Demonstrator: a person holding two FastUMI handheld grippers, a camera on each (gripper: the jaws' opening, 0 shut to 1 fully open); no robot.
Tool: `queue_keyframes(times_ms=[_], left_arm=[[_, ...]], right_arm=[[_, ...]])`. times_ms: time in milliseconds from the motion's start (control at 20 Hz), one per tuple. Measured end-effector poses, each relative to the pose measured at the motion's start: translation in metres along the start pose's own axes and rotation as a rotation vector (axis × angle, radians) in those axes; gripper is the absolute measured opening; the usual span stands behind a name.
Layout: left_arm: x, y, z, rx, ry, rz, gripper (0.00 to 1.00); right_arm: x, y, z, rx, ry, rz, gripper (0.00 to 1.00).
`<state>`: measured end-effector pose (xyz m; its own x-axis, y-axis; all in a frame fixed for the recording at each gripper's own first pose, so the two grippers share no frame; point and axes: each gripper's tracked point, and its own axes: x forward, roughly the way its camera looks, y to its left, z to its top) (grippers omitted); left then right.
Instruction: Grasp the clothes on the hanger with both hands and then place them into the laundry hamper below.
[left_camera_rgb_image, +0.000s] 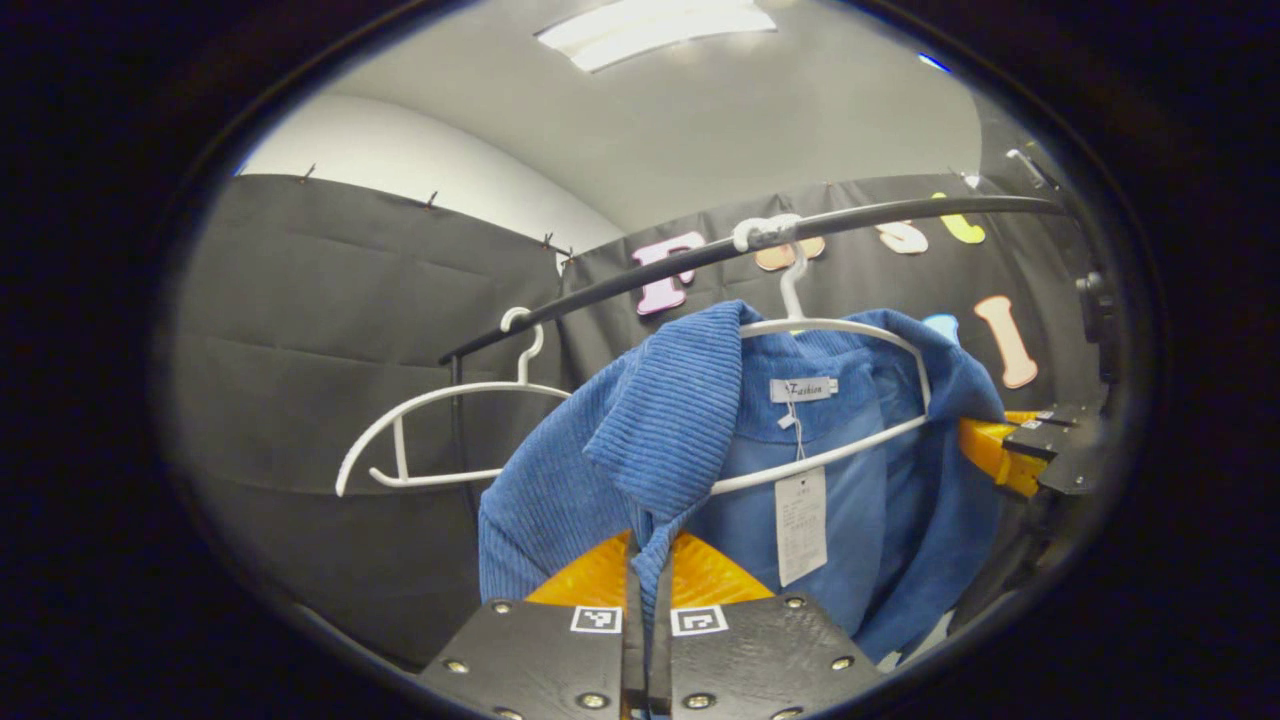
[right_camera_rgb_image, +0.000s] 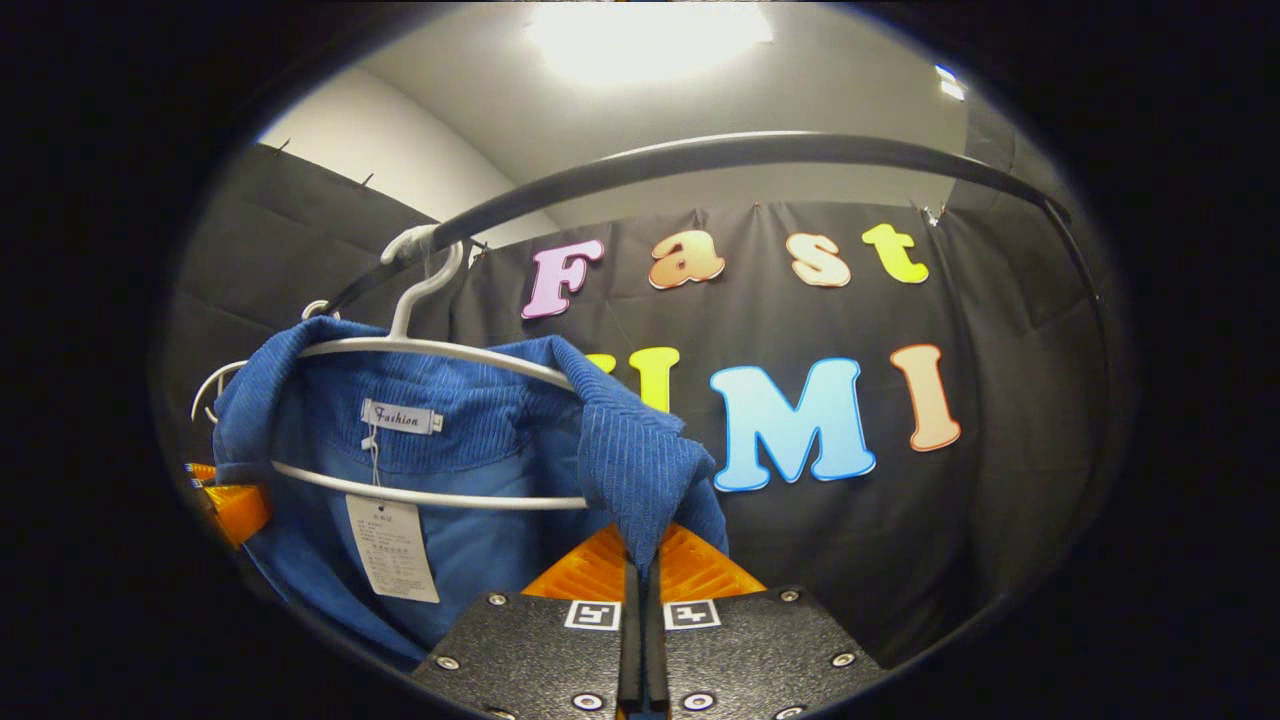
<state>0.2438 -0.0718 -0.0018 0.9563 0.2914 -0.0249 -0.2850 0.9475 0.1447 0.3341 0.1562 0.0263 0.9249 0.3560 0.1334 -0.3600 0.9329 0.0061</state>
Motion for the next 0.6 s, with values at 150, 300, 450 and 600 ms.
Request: queue_keyframes(times_ms=[150, 300, 450, 600], left_arm=[[-0.011, 0.006, 0.010, -0.016, -0.013, 0.005, 0.07], [-0.033, 0.016, 0.029, -0.006, -0.043, -0.007, 0.07], [-0.047, 0.031, 0.055, -0.025, -0.093, 0.005, 0.07], [-0.044, 0.051, 0.068, -0.005, -0.109, 0.026, 0.07]], right_arm=[[0.007, -0.020, 0.021, -0.017, -0.070, -0.042, 0.00], [0.007, -0.031, 0.036, -0.039, -0.101, -0.067, 0.01], [0.006, -0.041, 0.042, -0.039, -0.122, -0.088, 0.01], [0.009, -0.052, 0.048, -0.048, -0.150, -0.113, 0.01]])
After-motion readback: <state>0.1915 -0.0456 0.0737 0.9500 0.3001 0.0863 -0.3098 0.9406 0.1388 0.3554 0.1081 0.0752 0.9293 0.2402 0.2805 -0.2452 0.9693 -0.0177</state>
